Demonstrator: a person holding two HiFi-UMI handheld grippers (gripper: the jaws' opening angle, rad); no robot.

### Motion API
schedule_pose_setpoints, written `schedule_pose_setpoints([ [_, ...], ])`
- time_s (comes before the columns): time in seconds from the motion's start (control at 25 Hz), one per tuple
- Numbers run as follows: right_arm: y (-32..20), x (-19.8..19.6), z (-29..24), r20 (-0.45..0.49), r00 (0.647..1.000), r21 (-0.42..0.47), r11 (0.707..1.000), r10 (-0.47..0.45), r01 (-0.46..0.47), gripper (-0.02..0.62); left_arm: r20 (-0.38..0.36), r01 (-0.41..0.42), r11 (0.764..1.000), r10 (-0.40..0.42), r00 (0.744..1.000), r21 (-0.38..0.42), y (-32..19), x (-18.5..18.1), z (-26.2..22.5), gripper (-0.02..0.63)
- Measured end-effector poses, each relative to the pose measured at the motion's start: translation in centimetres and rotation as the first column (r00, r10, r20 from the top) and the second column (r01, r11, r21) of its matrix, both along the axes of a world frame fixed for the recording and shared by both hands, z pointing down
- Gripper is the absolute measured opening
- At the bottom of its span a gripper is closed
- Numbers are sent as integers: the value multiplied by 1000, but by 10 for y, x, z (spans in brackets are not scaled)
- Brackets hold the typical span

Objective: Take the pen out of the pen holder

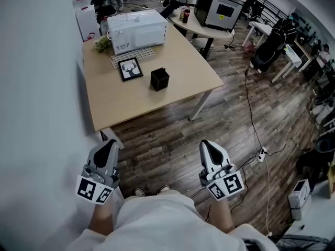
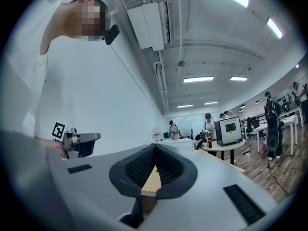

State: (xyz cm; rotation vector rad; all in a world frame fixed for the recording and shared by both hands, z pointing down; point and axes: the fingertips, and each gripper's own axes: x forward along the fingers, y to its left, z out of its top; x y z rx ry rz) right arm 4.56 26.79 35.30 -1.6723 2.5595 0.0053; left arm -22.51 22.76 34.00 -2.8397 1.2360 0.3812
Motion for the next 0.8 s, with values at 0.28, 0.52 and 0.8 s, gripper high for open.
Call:
schedule_pose_setpoints([
  [0.28, -6, 23, 5, 12, 1000, -9, 1000, 7, -7, 2, -28, 41, 999, -41, 999, -8, -13, 3, -3, 124],
  [0.52, -8, 47, 8, 56, 998, -16, 1000, -8, 9, 2, -32, 82, 996, -82, 996, -23, -17, 13, -4, 258],
  [0.8, -7, 69, 27, 68, 998, -67, 998, -2, 6, 2, -11, 119, 993, -119, 993, -19, -18, 26, -1, 359],
])
